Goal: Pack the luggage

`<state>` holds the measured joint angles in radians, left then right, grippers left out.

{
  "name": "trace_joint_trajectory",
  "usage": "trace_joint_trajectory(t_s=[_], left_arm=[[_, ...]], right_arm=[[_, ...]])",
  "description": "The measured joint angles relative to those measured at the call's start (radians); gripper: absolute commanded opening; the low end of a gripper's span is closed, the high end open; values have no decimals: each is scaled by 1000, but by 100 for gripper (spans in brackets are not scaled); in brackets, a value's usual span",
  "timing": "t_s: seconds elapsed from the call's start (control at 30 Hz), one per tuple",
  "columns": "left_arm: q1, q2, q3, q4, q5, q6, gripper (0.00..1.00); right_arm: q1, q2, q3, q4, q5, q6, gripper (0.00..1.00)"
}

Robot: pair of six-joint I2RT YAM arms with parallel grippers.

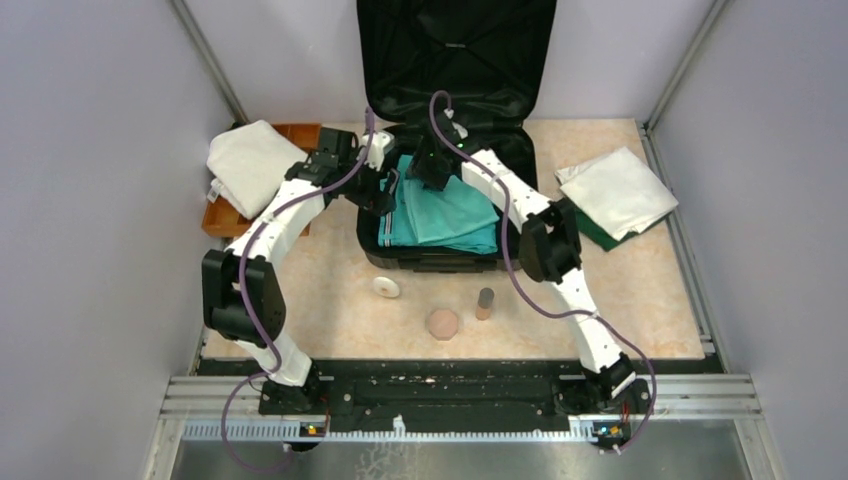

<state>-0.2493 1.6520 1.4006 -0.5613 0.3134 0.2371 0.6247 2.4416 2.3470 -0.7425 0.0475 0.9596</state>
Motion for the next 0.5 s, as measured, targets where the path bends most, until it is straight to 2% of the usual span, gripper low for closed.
trace_joint_trajectory(t_s=[0.1,0.2,0.37,0.5], left_arm=[[0,0,-13,0,31,-3,98],[0,0,-22,1,65,-14,98],[0,24,-23,22,113,-48,94],[0,75,-23,38,149,-74,84]], right_arm=[[-4,85,127,-15,-29,-6,80],[-15,72,151,3,-62,-53,91],[-84,-85,-33,19,-82,-150,93],[-179,-277,-248,34,-65,-242,86]])
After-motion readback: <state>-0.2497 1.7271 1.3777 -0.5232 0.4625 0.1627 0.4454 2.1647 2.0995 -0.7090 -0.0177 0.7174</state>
